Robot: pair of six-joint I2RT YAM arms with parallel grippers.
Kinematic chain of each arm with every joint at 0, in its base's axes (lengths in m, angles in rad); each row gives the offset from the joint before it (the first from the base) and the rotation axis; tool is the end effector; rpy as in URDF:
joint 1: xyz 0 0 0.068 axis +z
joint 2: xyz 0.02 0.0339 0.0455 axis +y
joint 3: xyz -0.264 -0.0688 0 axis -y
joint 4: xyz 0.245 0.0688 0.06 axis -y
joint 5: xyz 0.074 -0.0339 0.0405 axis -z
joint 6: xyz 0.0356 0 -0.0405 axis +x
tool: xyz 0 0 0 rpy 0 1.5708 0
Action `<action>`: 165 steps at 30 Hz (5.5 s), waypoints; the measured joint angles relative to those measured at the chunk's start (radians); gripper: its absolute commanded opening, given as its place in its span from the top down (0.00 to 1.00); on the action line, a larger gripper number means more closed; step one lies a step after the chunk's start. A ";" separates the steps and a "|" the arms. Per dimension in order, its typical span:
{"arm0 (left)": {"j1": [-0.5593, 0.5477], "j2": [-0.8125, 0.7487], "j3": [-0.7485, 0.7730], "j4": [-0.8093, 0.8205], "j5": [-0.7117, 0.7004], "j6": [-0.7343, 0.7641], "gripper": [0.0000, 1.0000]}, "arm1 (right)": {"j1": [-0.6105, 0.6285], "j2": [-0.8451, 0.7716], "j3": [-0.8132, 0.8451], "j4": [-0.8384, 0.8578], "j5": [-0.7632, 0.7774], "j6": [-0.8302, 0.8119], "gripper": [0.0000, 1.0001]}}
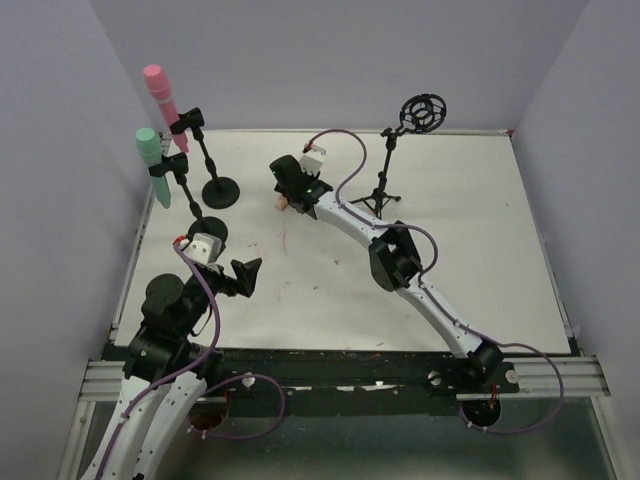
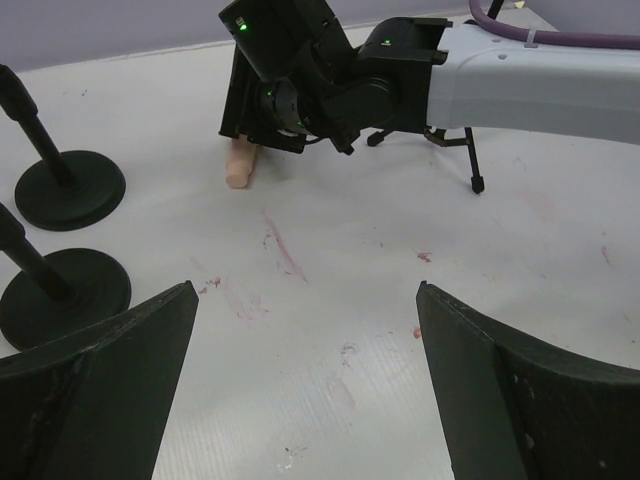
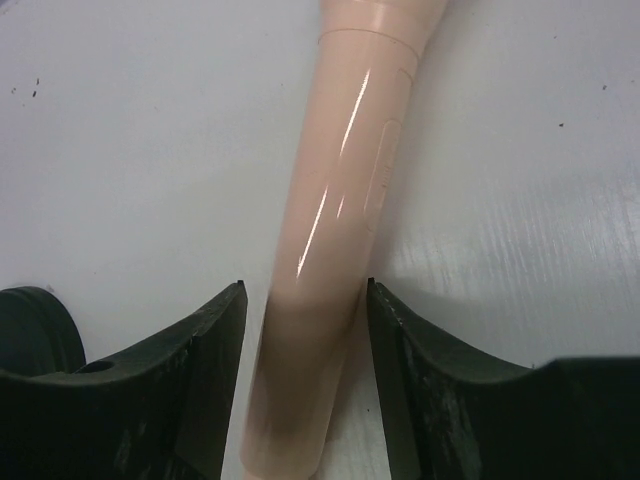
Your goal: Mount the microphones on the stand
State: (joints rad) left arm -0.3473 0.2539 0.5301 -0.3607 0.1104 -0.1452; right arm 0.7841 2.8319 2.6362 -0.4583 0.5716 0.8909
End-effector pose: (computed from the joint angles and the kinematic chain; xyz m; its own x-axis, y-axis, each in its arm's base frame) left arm 0.0859 -0.0353 0.2951 -0.1424 -0.1014 -0.9846 0.4254 0.8919 -0.1534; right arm 0.4426 0.4143 0.1419 -0.4963 0.4287 -0.7549 0.1527 0.8991 0.4103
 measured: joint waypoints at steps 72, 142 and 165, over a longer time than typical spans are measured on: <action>0.000 -0.132 -0.005 0.024 0.064 0.001 0.01 | 0.039 -0.624 -0.945 -0.145 -0.398 -0.519 0.99; -0.213 0.843 0.076 0.983 0.029 -1.005 0.93 | 0.044 -1.437 -1.264 -0.216 -0.787 -0.683 0.31; -0.213 0.684 0.530 0.550 0.070 -0.421 0.97 | -0.123 -1.623 -0.809 -0.317 -0.432 -0.940 0.00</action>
State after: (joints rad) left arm -0.5602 0.9379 1.0599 0.1894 0.1802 -0.5659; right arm 0.6613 1.2091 1.8271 -0.7750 0.1398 -0.0494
